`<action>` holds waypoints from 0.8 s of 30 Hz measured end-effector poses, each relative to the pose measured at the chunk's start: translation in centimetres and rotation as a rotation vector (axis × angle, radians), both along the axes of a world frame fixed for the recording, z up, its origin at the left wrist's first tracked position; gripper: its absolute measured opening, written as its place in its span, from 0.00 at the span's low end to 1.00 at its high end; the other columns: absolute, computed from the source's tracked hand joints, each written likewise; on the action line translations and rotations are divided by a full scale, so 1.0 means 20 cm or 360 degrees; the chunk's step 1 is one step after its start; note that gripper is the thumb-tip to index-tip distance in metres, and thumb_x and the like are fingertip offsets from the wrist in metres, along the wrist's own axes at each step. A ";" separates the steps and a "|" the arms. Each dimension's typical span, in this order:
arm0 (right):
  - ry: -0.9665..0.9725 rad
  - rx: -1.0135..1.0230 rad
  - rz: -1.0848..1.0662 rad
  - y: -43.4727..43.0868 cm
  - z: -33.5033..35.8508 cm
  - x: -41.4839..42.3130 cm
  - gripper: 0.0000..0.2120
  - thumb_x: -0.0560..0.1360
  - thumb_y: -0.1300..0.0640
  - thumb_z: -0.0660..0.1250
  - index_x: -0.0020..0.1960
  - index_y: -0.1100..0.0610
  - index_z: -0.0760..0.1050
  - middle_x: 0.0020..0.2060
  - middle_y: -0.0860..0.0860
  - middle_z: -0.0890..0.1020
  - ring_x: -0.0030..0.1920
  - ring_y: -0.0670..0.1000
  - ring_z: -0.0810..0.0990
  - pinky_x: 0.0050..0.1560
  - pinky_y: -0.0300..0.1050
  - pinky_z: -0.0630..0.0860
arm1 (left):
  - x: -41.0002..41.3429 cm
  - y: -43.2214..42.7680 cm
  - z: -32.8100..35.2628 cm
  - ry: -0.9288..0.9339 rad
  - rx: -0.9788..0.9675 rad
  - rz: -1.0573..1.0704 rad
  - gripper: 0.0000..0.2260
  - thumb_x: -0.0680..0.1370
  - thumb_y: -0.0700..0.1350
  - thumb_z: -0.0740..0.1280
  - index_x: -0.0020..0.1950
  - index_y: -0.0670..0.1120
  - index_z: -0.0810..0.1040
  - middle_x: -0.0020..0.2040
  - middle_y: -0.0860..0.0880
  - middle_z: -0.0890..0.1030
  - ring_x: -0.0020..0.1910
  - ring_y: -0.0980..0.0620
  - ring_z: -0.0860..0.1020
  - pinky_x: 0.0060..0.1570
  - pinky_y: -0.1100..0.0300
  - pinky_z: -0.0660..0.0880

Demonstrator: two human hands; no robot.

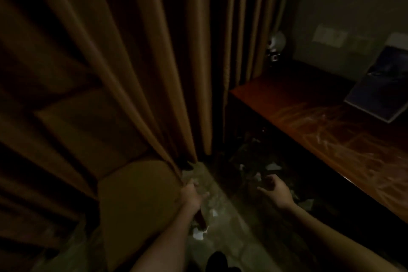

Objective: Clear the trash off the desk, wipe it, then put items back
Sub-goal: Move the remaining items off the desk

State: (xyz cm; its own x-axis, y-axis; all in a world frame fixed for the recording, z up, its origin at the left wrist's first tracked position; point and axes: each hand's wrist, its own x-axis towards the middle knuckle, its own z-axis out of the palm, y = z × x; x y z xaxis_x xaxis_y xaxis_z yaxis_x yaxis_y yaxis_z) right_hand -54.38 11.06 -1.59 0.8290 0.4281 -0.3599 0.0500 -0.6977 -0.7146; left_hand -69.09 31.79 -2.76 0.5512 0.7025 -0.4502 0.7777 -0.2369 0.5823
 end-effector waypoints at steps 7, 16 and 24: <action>0.0046 0.0078 -0.0492 -0.09 0.08 0.50 0.27 0.72 0.57 0.72 0.67 0.58 0.65 0.63 0.56 0.73 0.60 0.53 0.74 0.53 0.37 0.71 | 0.97 0.07 0.12 -0.0055 0.0156 -0.0628 0.18 0.75 0.50 0.70 0.61 0.47 0.71 0.58 0.49 0.76 0.56 0.49 0.76 0.49 0.60 0.70; 0.0002 0.0161 -0.1319 -0.78 0.09 0.74 0.24 0.74 0.55 0.70 0.66 0.57 0.66 0.57 0.54 0.73 0.52 0.50 0.73 0.47 0.41 0.70 | 1.77 -0.66 0.14 -0.0077 0.0189 -0.1602 0.19 0.74 0.54 0.70 0.61 0.55 0.67 0.56 0.54 0.74 0.52 0.52 0.77 0.52 0.53 0.76; -0.0073 0.0181 -0.1599 -1.45 -0.02 1.00 0.26 0.72 0.58 0.72 0.66 0.58 0.65 0.59 0.56 0.72 0.53 0.52 0.73 0.50 0.47 0.74 | 2.18 -1.35 0.13 -0.0177 0.0330 -0.1903 0.19 0.74 0.54 0.70 0.61 0.54 0.69 0.59 0.54 0.75 0.56 0.55 0.76 0.50 0.60 0.72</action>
State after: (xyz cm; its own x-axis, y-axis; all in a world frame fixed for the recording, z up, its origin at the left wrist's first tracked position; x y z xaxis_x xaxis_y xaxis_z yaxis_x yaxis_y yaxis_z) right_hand -34.40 -17.97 -2.08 0.8363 -0.4457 -0.3192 -0.4939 -0.3598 -0.7916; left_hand -25.53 4.81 -0.18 0.9283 -0.2213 -0.2988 -0.0462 -0.8661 0.4978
